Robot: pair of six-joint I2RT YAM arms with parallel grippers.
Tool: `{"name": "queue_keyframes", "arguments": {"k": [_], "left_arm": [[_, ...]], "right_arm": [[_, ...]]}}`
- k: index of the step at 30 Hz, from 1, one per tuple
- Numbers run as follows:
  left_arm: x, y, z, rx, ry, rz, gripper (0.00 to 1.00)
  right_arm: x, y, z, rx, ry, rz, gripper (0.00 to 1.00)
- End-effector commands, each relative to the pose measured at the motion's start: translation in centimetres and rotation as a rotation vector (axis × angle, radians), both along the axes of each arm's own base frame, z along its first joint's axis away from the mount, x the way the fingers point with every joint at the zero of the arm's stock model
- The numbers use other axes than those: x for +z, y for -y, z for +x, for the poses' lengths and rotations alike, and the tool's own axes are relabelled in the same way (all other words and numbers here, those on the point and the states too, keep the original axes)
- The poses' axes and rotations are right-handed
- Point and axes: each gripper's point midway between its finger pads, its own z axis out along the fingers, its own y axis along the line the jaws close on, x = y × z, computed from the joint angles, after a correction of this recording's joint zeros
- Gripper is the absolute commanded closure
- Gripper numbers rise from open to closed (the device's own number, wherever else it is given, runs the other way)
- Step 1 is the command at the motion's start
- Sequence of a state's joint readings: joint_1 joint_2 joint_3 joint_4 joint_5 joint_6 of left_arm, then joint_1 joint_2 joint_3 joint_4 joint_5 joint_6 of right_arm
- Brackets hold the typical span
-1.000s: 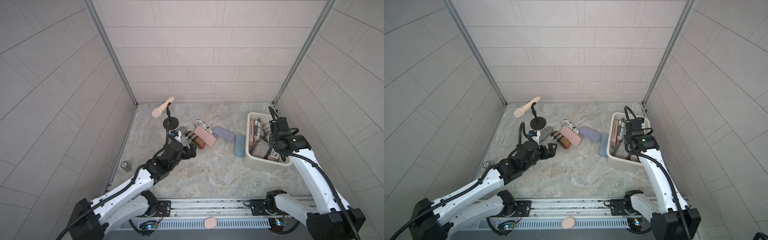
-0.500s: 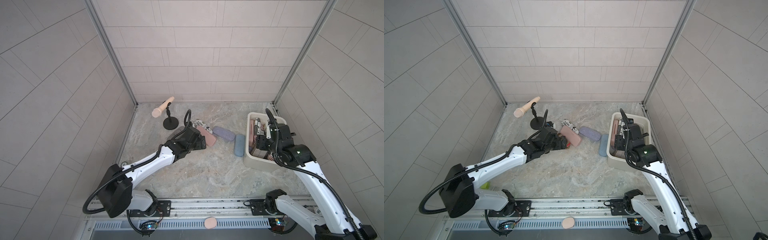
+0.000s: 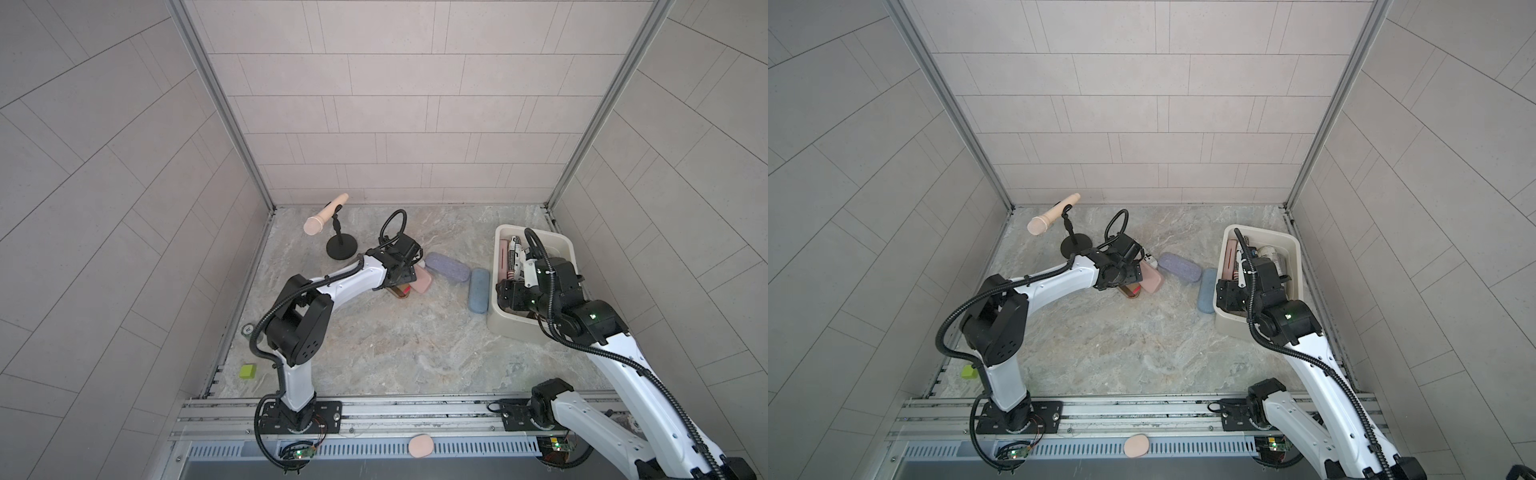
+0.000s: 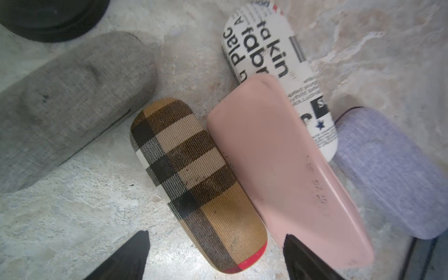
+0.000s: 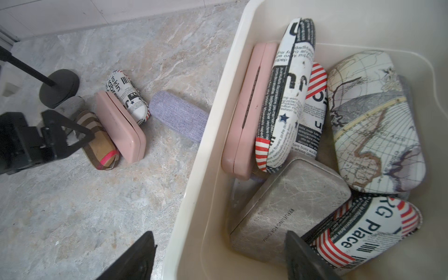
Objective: Put the glasses cases into the storage boxes
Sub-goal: Pick up the glasses case at the center of the board.
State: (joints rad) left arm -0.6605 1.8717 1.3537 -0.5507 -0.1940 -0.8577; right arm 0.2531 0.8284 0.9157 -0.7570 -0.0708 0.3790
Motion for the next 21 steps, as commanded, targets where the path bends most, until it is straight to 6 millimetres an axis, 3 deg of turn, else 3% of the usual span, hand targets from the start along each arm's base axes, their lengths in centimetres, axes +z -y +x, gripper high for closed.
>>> {"name": "queue_keyframes", "arguments": {"k": [1, 10, 14, 21], "left_arm": [[-1.0, -0.3, 0.0, 0.038, -0.049, -0.012, 0.07], [-3.7, 0.3, 0.7, -0.010, -0.082, -0.007, 0.10], [-4.1, -0.1, -0.3, -0.028, -0.076, -0.022, 0.23], [-5.0, -1.8, -3.2, -0.071, -0.109, -0.001, 0.29]], "right_arm": [[1.3, -0.9, -0.1, 0.032, 0.049, 0.049, 0.14], [0.2, -1.4, -0.4, 0.052, 0.032, 0.070, 0.12], [0.3, -1.5, -0.5, 0.064, 0.033, 0.073, 0.12], [0.6, -1.9, -0.2, 0.071, 0.043, 0.089, 0.12]]}}
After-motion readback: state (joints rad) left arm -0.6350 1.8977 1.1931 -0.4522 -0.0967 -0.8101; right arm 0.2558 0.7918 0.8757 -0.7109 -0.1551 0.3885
